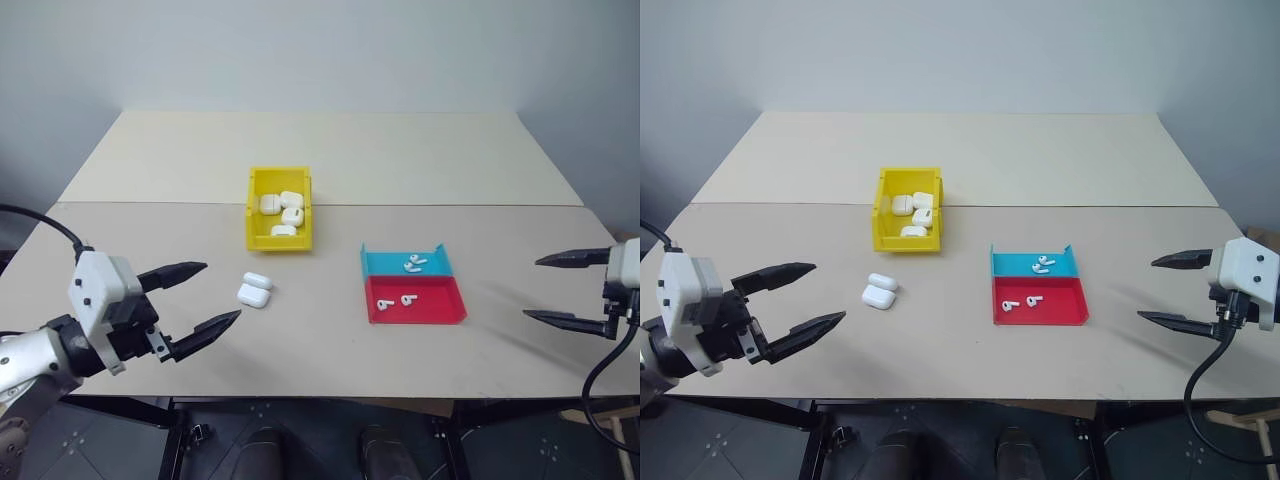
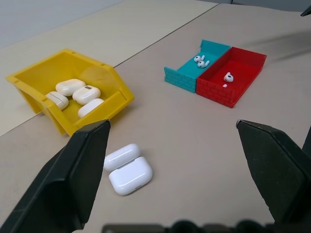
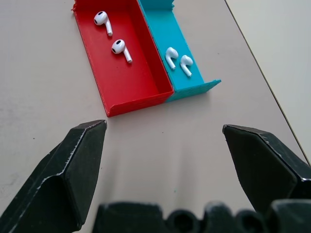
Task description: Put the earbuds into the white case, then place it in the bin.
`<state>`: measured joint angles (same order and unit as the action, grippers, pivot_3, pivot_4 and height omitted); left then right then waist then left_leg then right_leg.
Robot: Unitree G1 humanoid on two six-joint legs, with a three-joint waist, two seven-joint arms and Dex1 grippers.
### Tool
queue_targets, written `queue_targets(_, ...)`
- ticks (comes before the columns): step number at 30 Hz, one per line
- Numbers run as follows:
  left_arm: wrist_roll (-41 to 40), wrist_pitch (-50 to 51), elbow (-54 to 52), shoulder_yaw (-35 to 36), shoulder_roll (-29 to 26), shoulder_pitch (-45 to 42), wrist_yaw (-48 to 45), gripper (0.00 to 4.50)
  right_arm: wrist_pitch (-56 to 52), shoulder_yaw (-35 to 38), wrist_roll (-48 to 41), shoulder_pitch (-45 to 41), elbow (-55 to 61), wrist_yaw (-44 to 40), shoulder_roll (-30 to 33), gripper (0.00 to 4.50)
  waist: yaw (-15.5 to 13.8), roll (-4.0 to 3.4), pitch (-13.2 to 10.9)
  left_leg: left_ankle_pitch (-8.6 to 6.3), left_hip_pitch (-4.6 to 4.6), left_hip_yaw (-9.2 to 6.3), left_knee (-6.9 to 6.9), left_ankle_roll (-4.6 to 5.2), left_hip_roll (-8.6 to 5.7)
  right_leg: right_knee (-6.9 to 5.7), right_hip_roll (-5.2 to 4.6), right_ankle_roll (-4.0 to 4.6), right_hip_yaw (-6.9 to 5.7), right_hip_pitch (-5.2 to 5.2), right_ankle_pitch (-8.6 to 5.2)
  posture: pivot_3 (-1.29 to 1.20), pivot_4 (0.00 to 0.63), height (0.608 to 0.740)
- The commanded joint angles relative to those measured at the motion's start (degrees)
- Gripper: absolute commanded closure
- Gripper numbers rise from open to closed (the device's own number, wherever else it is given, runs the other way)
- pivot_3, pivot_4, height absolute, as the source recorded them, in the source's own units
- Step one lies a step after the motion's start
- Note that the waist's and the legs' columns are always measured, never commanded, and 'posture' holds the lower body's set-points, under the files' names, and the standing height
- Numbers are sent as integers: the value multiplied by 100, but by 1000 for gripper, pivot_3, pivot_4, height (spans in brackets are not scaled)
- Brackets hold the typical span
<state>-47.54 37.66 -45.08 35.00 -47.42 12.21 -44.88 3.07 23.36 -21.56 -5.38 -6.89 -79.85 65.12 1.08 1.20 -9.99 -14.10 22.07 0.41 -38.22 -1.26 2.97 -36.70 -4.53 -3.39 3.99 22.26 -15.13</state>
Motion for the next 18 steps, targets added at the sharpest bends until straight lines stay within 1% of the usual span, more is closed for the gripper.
queue_targets(1,-116,-44,-31,213,-96,23,12,0,84,121,-33,-117,34,-16,132,49,0,0,0,0,0,0,0,0,0,0,0,0,0,0,0,0,150,740)
queue_targets(3,-211,-7,-21,230,-20,-35,190,0,79,100,-27,-154,33,-8,125,49,-1,0,0,0,0,0,0,0,0,0,0,0,0,0,0,0,150,740)
queue_targets(6,-67,68,-144,222,-115,26,394,0,87,65,-13,-203,18,-7,123,49,-2,0,0,0,0,0,0,0,0,0,0,0,0,0,0,0,150,740)
queue_targets(9,-106,235,-321,206,-147,73,711,0,98,14,11,-265,-11,-13,126,49,1,0,0,0,0,0,0,0,0,0,0,0,0,0,0,0,150,740)
queue_targets(11,152,387,-581,97,-199,128,1072,0,105,-19,21,-307,-28,-16,124,49,2,0,0,0,1,0,0,0,0,0,0,0,0,0,0,0,150,740)
queue_targets(12,251,495,-703,19,-200,128,1306,0,105,-33,23,-326,-37,-19,124,49,0,0,0,0,0,0,0,0,0,0,0,0,0,0,0,0,150,740)
queue_targets(15,384,1240,-1281,-292,-150,24,2434,0,96,-59,37,-379,-58,-27,130,49,-3,0,0,0,0,-1,0,0,0,0,0,0,1,-1,0,0,150,740)
queue_targets(17,164,1605,-1466,-483,-241,-102,3088,0,102,-81,47,-401,-87,-40,125,49,-6,1,0,0,0,-2,0,0,0,-1,-1,0,1,-1,0,0,150,740)
queue_targets(18,-60,1623,-1488,-608,-315,-142,3449,0,119,-104,64,-414,-113,-37,118,49,-14,0,0,0,0,-3,0,0,0,-1,-1,0,0,-1,0,0,150,740)
